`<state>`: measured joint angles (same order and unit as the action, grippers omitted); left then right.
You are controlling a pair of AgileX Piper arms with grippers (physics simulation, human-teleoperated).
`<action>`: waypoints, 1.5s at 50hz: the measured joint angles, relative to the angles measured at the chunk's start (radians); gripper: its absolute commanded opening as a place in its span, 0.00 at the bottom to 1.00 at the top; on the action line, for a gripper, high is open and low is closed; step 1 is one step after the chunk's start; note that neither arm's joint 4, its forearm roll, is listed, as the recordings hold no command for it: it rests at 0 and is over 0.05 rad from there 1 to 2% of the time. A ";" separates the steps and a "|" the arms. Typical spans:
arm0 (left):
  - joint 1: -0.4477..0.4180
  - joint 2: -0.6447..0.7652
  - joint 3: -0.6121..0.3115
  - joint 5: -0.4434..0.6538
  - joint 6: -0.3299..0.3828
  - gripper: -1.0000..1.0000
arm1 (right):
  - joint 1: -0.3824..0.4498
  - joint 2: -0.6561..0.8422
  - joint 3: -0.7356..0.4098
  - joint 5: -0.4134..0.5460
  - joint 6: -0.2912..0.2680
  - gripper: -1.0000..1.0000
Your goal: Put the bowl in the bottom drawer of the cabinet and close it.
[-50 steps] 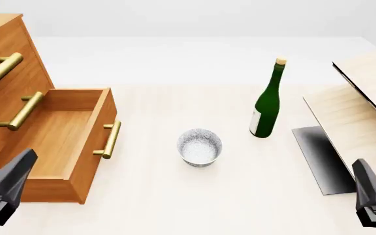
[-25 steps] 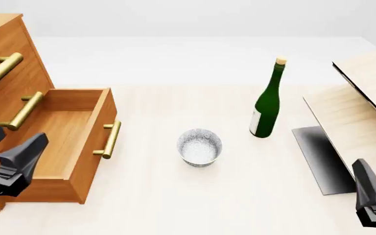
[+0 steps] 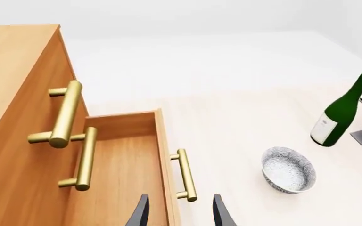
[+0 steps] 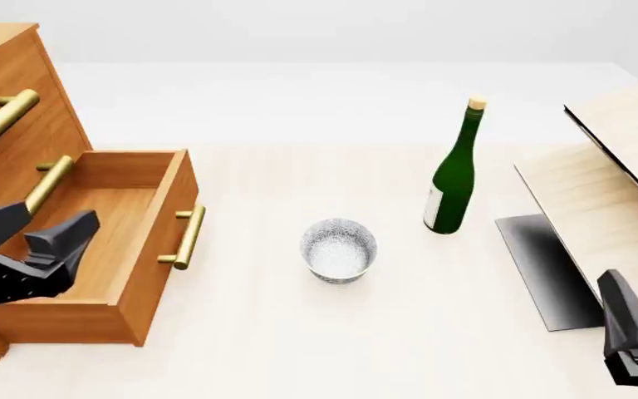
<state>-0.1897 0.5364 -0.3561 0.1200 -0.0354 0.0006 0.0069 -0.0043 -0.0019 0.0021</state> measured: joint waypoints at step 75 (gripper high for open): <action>0.001 0.390 0.017 -0.170 -0.036 1.00 | 0.000 0.000 0.000 0.000 0.000 1.00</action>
<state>-0.1885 0.9265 -0.3388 -0.0503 -0.0714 0.0006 0.0069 -0.0043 -0.0019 0.0020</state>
